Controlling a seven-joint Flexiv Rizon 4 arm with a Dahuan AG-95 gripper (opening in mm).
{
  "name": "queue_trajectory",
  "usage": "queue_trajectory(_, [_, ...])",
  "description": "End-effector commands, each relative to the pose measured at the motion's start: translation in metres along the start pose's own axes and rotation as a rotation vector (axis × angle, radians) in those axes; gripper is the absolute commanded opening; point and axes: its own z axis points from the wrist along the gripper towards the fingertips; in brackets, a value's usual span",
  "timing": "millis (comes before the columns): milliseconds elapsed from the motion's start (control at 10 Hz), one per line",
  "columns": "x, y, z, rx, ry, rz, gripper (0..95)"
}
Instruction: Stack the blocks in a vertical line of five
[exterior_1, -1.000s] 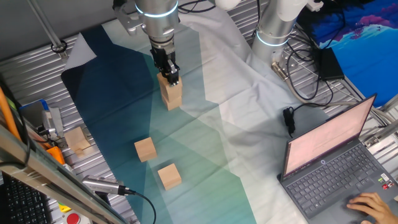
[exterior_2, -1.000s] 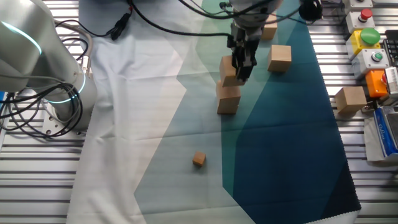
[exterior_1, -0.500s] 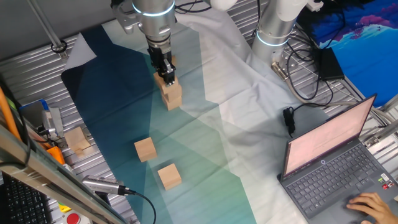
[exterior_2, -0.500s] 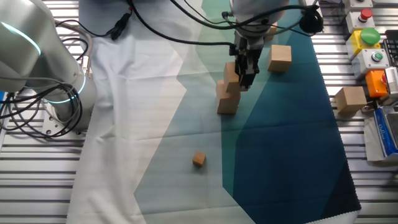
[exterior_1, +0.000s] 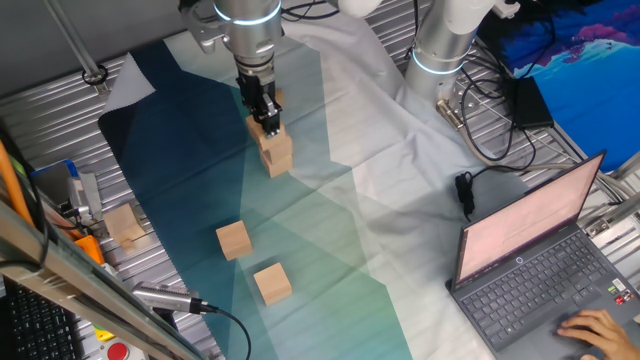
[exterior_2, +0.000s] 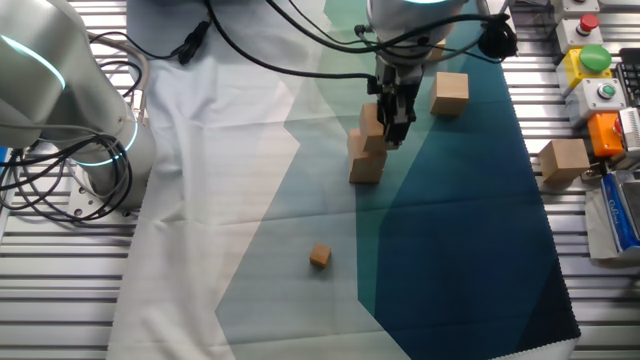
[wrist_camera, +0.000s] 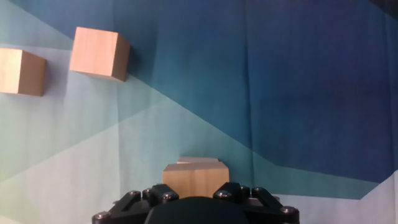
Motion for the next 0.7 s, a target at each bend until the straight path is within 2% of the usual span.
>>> queue_trajectory(100, [0.0023,-0.0014,0.0005,-0.001,-0.006,0.003,0.0])
queue_trajectory(400, [0.0100,-0.0018,0.0063,0.000,-0.019,0.006,0.0])
queue_trajectory(700, [0.0092,-0.0036,0.0099,0.000,-0.028,0.009,0.0])
